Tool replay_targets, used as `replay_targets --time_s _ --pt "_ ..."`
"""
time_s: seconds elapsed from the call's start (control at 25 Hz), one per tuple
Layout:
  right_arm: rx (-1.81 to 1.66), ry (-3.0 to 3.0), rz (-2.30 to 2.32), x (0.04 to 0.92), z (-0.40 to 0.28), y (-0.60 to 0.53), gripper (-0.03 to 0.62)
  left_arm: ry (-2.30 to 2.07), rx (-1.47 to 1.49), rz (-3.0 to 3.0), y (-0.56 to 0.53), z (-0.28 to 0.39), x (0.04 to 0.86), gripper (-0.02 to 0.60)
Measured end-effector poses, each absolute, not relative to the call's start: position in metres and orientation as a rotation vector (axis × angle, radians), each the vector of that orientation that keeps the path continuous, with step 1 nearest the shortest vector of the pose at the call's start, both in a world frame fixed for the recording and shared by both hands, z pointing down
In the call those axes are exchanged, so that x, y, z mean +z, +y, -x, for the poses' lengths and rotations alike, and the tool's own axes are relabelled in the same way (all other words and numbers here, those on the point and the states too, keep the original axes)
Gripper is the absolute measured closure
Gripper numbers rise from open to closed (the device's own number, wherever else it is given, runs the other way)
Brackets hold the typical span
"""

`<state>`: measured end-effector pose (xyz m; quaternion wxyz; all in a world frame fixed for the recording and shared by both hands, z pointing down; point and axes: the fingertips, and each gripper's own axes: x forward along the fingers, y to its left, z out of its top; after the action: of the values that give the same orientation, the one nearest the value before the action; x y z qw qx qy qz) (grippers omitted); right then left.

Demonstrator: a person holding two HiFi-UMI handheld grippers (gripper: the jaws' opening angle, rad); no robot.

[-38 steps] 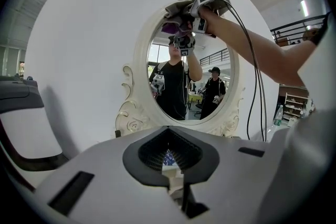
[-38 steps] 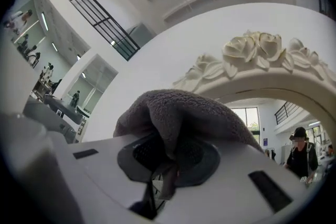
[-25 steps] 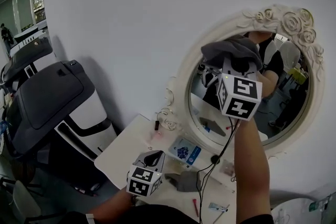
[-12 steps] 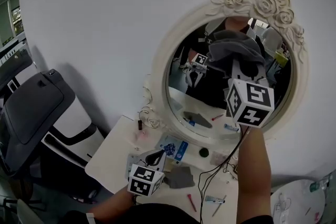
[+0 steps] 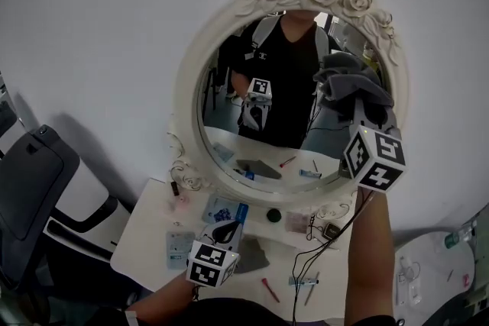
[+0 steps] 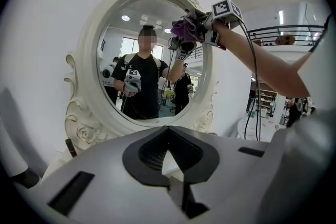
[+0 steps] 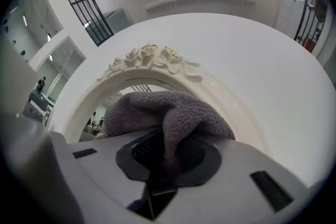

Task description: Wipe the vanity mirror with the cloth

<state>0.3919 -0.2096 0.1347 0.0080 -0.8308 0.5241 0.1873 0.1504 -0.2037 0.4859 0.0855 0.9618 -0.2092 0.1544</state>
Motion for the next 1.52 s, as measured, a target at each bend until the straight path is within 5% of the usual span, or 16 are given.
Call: replay_targets --time_s 0.4,0.96,1.52 --pt "0.603 1.500 2.706 0.152 -0.422 -0.179 0.540 -0.560 0.493 -2.924 -0.190 -0.169 0.481 0.575" --pt "0.663 2.083 2.263 0.153 -0.226 -0.312 0.543 -0.973 0.441 -2.751 -0.226 -0.062 0.483 0.575" --pt "0.477 2.088 2.245 0.176 -0.193 -0.377 0.543 -1.190 0.403 -2.613 -0.238 0.023 0.490 0.575"
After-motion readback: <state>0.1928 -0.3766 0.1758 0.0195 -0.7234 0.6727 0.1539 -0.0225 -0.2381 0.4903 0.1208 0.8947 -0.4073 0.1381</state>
